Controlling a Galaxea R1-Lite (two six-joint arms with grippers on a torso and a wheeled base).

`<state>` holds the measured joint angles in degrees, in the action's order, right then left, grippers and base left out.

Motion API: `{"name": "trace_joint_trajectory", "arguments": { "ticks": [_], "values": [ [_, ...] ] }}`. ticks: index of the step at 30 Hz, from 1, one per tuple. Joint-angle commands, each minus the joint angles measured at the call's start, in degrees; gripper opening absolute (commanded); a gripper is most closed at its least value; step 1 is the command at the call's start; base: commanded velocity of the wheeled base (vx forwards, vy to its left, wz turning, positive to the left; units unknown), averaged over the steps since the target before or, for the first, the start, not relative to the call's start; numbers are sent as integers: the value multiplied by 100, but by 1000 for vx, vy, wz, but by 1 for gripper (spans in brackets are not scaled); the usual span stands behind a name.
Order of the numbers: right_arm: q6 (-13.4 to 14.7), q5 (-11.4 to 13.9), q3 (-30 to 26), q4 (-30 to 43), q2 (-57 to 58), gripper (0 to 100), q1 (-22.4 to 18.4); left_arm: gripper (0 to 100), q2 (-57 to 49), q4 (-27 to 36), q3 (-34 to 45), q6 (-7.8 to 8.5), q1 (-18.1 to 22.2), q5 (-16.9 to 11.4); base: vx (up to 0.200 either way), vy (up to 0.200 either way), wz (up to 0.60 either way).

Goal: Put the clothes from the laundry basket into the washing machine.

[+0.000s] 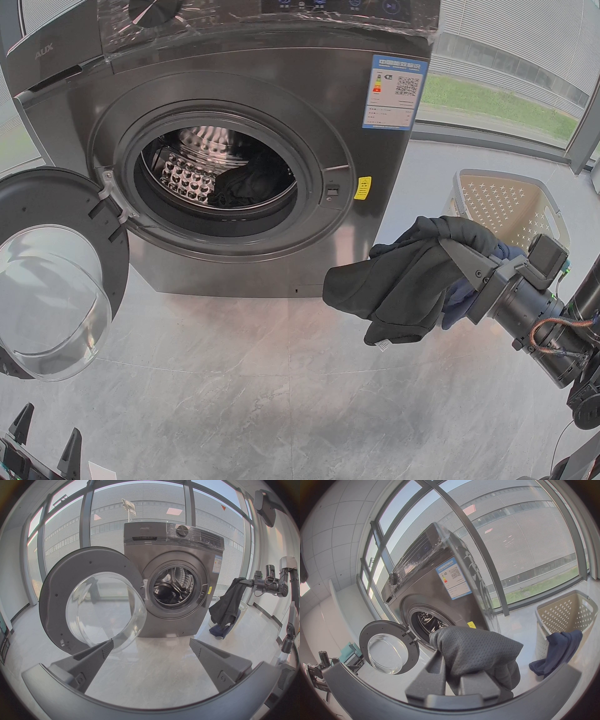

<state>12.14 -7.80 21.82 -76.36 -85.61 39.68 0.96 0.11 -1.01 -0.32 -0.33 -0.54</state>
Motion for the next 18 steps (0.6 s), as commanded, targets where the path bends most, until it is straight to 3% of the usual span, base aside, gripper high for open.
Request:
{"name": "trace_joint_trajectory", "arguments": {
  "ticks": [1,11,14,18],
  "values": [
    [7,-2,-11,-10,10,0,-4,100,-26,-2,92,-3,-2,1,0,200,0],
    [-1,-2,15,-2,1,0,-4,100,-26,-2,92,5,-2,1,0,20,0],
    [-1,-2,33,-2,-17,0,5,100,-26,-2,92,-3,-2,1,-200,0,0],
    [-1,-2,68,-2,-43,0,5,100,-26,-2,92,-3,-2,1,0,0,0]
  ]
}}
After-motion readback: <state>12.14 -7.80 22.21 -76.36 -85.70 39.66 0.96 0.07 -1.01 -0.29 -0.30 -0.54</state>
